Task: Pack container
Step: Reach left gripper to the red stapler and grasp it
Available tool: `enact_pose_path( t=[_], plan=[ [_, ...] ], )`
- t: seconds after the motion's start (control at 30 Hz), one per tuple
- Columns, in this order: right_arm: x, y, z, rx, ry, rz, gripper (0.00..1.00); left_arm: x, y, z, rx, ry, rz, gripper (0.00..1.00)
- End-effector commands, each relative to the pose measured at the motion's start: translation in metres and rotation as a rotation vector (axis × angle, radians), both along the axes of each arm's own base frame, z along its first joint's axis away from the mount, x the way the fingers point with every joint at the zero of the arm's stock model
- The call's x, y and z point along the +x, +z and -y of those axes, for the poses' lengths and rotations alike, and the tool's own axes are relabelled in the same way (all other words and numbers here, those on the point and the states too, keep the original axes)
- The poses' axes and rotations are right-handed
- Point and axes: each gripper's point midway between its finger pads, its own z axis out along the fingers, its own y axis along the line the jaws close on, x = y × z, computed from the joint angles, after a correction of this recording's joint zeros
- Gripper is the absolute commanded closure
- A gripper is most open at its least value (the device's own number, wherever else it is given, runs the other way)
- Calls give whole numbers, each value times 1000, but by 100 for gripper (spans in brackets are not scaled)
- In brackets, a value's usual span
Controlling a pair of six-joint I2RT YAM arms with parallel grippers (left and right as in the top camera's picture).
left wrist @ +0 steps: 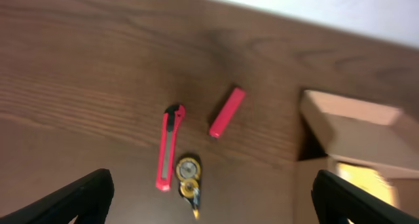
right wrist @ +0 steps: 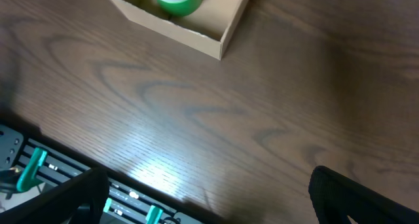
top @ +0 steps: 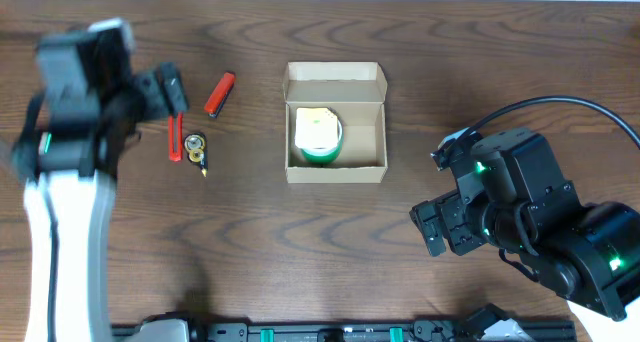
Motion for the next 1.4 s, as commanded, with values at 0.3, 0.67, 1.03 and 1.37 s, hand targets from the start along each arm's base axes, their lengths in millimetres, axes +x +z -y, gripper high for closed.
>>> enact_pose_path(
  t=[0.3,0.67,1.03,1.37],
  plan=[
    [1,-1,2,-13,4,3,1,121,-81,8,159,-157,-157,4],
    [1,-1,2,-13,4,2,1,123,-186,38,220,-281,-410,4],
    [1,-1,2,-13,4,2,1,116,-239,39,210,-306,-523,1],
    [1,-1,2,-13,4,2,1,114,-266,46,165,-328,-560,12]
  ],
)
